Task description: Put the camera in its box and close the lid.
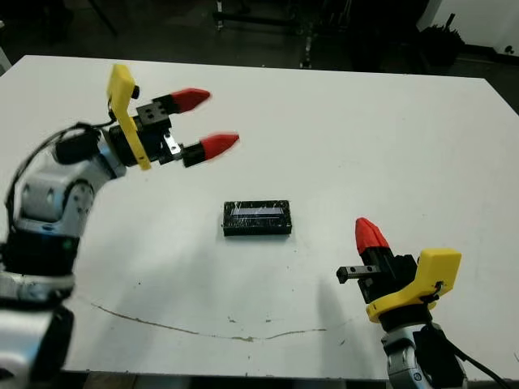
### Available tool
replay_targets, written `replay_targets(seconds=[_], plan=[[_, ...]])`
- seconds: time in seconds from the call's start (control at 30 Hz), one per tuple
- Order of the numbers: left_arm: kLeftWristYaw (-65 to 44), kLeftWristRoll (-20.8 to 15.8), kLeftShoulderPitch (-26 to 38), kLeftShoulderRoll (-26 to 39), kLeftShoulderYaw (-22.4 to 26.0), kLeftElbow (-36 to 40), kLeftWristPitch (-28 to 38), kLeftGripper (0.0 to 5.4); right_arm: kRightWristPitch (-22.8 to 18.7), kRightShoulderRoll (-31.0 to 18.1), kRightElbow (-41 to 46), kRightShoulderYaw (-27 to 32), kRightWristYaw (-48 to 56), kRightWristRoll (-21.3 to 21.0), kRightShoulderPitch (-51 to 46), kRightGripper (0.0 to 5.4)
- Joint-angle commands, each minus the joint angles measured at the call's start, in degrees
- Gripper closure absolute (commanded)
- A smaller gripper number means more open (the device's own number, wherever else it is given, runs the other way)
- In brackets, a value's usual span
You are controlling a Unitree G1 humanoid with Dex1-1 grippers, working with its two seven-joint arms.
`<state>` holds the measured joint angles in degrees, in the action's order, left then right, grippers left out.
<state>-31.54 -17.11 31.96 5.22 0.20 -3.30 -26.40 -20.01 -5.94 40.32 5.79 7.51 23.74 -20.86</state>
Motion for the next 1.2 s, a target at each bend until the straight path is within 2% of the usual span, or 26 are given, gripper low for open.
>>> replay_targets(seconds=[0.03, 0.17, 0.5, 0.6, 0.83, 1.0, 1.1, 1.2], plan=[[5.51, 4.81, -3.3, -1.6, -4.66, 0.37, 0.05, 0.87, -0.05, -0.33, -0.35, 0.54, -0.27, 0.04, 0.45, 5.4], [9.76, 7.8, -5.82, -5.17, -8.66, -2.27, 1.76, 1.49, -0.72, -0.13, 0.03, 0.83, -0.85, 0.42, 0.49, 5.4], [14.98, 11.95, -6.63, -10.42, -14.99, -8.72, -2.79, 2.99, -0.37, -0.29, 0.18, 0.54, -1.14, 0.55, 0.27, 5.4], [15.38, 13.15, -7.44, -10.69, -16.93, -9.46, -3.87, 3.46, -0.21, -0.32, 0.24, 0.43, -1.12, 0.33, 0.14, 5.4], [15.2, 18.66, -8.73, -7.82, -21.39, -13.08, -5.53, 4.54, 0.29, -0.23, 0.57, -0.04, -1.08, -0.23, -0.29, 5.4], [13.67, 19.66, -9.03, -6.26, -21.57, -15.07, -3.91, 5.32, 0.24, 0.11, 0.46, 0.08, -0.98, 0.43, -0.36, 5.4], [13.42, 19.19, -9.2, -5.83, -20.34, -15.03, -3.12, 5.38, 0.22, 0.22, 0.72, -0.22, -1.25, 0.17, -0.51, 5.4], [12.89, 18.12, -10.21, -5.02, -18.66, -9.44, -2.97, 5.38, 0.57, 0.33, 0.7, -0.25, -1.06, 0.31, -0.59, 5.4]])
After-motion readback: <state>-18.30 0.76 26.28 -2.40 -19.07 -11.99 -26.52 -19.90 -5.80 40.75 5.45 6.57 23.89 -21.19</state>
